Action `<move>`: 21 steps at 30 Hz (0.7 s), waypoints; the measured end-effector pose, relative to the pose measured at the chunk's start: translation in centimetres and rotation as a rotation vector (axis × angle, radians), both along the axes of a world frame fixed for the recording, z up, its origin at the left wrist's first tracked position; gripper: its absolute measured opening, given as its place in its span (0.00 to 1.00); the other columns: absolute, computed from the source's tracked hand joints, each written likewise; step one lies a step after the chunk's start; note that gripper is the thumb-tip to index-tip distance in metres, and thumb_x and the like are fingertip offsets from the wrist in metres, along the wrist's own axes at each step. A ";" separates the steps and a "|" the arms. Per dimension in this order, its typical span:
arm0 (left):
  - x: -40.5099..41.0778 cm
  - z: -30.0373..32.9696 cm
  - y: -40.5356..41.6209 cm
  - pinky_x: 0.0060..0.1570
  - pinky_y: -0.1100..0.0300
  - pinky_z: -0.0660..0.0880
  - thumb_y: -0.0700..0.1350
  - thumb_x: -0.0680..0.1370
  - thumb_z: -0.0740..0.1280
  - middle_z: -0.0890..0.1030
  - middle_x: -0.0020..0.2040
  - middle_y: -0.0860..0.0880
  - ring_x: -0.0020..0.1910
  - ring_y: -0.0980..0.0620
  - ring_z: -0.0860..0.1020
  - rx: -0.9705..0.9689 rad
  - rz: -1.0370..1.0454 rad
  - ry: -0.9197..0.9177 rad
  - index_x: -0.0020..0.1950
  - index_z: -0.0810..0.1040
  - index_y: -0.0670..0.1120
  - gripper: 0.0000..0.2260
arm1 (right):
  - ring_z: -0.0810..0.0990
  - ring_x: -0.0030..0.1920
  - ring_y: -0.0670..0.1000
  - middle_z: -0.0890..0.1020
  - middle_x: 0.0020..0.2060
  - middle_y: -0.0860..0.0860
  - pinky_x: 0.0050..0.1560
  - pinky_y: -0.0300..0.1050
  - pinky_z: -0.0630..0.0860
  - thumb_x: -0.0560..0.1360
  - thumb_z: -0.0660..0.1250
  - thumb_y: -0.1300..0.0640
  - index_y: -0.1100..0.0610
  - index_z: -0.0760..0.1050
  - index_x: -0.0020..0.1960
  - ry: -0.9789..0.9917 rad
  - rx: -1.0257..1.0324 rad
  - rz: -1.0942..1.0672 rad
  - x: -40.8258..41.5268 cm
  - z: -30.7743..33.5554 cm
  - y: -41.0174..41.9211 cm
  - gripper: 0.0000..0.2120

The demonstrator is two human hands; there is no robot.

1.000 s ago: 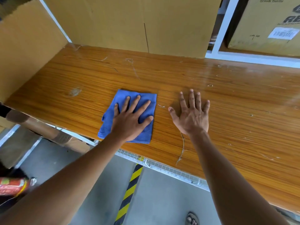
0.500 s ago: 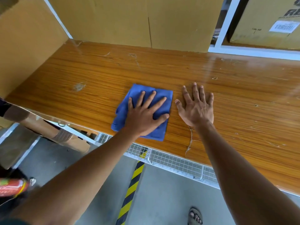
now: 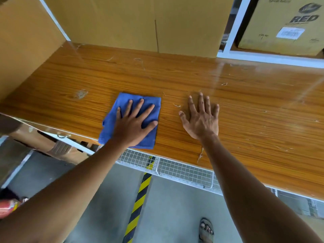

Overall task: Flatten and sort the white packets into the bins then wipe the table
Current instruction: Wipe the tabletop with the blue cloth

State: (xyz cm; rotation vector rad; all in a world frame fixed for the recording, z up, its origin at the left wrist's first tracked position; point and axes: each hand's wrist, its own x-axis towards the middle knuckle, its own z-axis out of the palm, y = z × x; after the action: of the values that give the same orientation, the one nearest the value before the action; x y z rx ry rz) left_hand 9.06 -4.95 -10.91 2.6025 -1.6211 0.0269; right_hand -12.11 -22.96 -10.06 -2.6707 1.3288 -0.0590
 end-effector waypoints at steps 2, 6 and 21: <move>-0.4 0.2 2.0 0.76 0.27 0.53 0.77 0.78 0.46 0.50 0.87 0.57 0.85 0.42 0.50 0.046 -0.002 0.024 0.83 0.52 0.69 0.34 | 0.37 0.83 0.58 0.40 0.84 0.57 0.80 0.69 0.39 0.79 0.35 0.27 0.47 0.41 0.85 -0.002 0.009 -0.008 0.7 0.1 0.9 0.40; 3.0 1.0 -1.0 0.76 0.25 0.50 0.80 0.75 0.44 0.47 0.86 0.59 0.85 0.43 0.47 0.058 0.121 0.046 0.82 0.47 0.72 0.36 | 0.38 0.83 0.59 0.40 0.84 0.58 0.80 0.67 0.39 0.80 0.37 0.29 0.50 0.42 0.85 -0.025 0.008 0.007 3.0 0.0 2.6 0.40; 6.5 1.1 -2.2 0.76 0.27 0.49 0.80 0.75 0.41 0.46 0.86 0.60 0.85 0.44 0.47 0.066 0.130 0.049 0.81 0.45 0.73 0.35 | 0.36 0.83 0.59 0.38 0.83 0.59 0.79 0.68 0.39 0.80 0.36 0.30 0.52 0.39 0.85 -0.027 0.018 -0.031 8.5 -0.2 3.3 0.41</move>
State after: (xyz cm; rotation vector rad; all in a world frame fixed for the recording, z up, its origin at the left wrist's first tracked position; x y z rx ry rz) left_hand 15.60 -7.20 -9.77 2.7314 -1.4592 -0.0833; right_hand -3.59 -19.63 -10.22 -2.6255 1.3563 -0.0858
